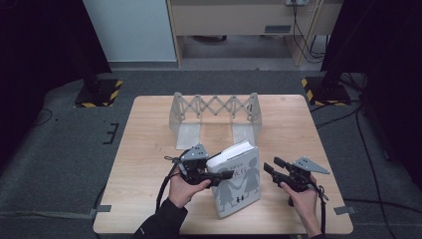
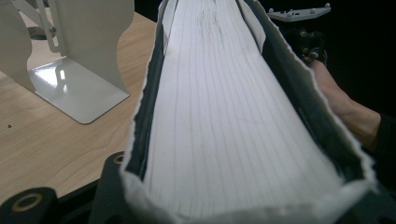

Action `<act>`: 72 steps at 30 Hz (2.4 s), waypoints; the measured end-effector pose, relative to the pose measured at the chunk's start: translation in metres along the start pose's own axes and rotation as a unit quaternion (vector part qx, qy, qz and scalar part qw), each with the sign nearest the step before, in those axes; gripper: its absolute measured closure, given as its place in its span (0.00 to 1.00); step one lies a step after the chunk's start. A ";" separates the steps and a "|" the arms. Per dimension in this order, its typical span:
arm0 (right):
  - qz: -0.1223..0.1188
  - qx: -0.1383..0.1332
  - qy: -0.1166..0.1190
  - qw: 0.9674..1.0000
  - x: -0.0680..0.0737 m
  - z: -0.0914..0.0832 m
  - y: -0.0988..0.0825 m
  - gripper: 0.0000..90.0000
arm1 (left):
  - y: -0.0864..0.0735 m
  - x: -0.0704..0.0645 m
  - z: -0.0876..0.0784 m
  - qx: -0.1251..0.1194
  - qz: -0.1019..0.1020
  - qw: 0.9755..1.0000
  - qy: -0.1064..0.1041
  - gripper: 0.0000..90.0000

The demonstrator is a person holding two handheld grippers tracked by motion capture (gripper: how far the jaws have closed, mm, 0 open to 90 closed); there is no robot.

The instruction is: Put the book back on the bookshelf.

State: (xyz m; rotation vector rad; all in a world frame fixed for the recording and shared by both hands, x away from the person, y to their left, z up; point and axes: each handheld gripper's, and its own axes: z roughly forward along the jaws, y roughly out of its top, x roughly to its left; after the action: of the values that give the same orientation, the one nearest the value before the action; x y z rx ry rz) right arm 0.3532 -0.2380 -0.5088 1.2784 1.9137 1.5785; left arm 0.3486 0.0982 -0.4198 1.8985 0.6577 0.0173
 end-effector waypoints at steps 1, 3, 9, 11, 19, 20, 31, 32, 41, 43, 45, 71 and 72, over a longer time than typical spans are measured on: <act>0.000 0.000 0.000 1.000 0.000 0.000 0.000 0.48 | 0.002 0.000 0.000 0.004 0.002 1.000 -0.001 0.50; -0.001 0.002 0.001 1.000 0.000 0.000 0.000 0.47 | 0.006 -0.001 0.000 0.007 0.003 1.000 -0.002 0.50; 0.001 0.000 0.000 1.000 0.000 0.000 0.000 0.47 | 0.011 -0.005 0.001 0.001 0.013 1.000 -0.001 0.51; 0.001 -0.001 0.000 1.000 -0.001 0.000 0.000 0.46 | 0.009 -0.006 0.001 -0.009 0.013 1.000 -0.001 0.52; -0.001 0.002 -0.007 1.000 -0.002 0.000 0.000 0.44 | 0.014 -0.006 0.001 0.013 0.014 1.000 -0.004 0.48; -0.004 0.003 -0.008 1.000 -0.002 0.000 -0.001 0.44 | 0.016 -0.007 0.002 0.014 0.015 1.000 -0.005 0.47; -0.002 0.003 -0.009 1.000 -0.002 0.000 -0.001 0.43 | 0.027 -0.014 0.007 0.034 0.028 0.999 -0.001 0.46; -0.004 0.003 -0.008 1.000 -0.002 0.000 -0.001 0.43 | 0.027 -0.014 0.007 0.038 0.027 0.999 0.003 0.47; -0.013 0.028 -0.036 0.999 -0.005 0.001 -0.003 0.41 | 0.027 -0.016 0.008 0.029 0.022 0.999 0.017 0.52; -0.018 0.047 -0.055 0.997 -0.007 0.002 -0.005 0.40 | 0.026 -0.017 0.008 0.026 0.022 0.999 0.019 0.52; -0.021 0.070 -0.072 0.995 -0.011 0.003 -0.008 0.38 | 0.027 -0.017 0.008 0.023 0.016 0.999 0.018 0.53; -0.033 0.155 -0.132 0.979 -0.030 0.003 -0.020 0.32 | 0.041 -0.024 0.007 0.037 0.025 0.998 0.053 0.55; -0.032 0.156 -0.133 0.978 -0.030 0.003 -0.020 0.32 | 0.041 -0.024 0.007 0.037 0.025 0.998 0.053 0.54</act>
State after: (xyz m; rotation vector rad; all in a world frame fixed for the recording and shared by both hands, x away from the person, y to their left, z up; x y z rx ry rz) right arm 0.3630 -0.2598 -0.5361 1.4505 2.0570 1.0412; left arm 0.3482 0.0702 -0.3805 1.9955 0.6903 0.1279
